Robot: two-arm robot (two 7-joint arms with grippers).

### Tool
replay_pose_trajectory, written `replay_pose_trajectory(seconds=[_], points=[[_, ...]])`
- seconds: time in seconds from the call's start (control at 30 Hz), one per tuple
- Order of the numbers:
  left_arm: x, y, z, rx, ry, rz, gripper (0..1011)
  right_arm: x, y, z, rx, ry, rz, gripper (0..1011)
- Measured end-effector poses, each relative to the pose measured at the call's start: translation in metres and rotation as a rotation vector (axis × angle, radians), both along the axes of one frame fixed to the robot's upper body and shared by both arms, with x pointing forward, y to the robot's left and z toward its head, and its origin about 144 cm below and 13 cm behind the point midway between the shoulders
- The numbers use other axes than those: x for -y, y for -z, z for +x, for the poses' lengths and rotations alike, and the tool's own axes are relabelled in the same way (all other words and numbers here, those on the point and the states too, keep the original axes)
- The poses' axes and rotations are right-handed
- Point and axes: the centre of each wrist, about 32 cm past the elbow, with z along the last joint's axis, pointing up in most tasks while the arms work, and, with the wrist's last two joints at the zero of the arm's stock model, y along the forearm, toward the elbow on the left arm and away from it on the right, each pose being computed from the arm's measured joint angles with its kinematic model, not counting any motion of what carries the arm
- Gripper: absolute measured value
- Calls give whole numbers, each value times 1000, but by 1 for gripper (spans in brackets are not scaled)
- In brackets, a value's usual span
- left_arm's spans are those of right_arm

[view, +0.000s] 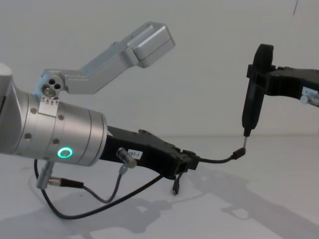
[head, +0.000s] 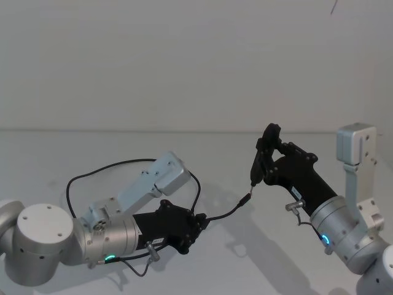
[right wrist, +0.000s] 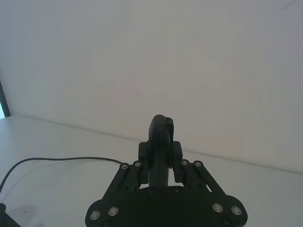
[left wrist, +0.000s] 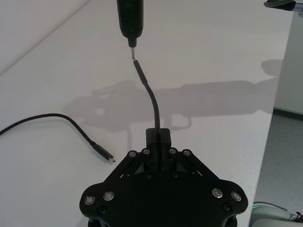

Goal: Pick up the data cable with the one hand.

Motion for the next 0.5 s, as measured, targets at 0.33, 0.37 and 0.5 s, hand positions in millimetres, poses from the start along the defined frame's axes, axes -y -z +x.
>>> replay_pose_trajectory(seconds=[0.33,0.37,0.5], points=[[0,0,0,0,0,0,41,-1,0,0,-6,-2,1,279],[0,0,0,0,0,0,41,-1,0,0,-6,-2,1,279],[0,0,0,0,0,0,40,-1,0,0,-6,-2,1,279]])
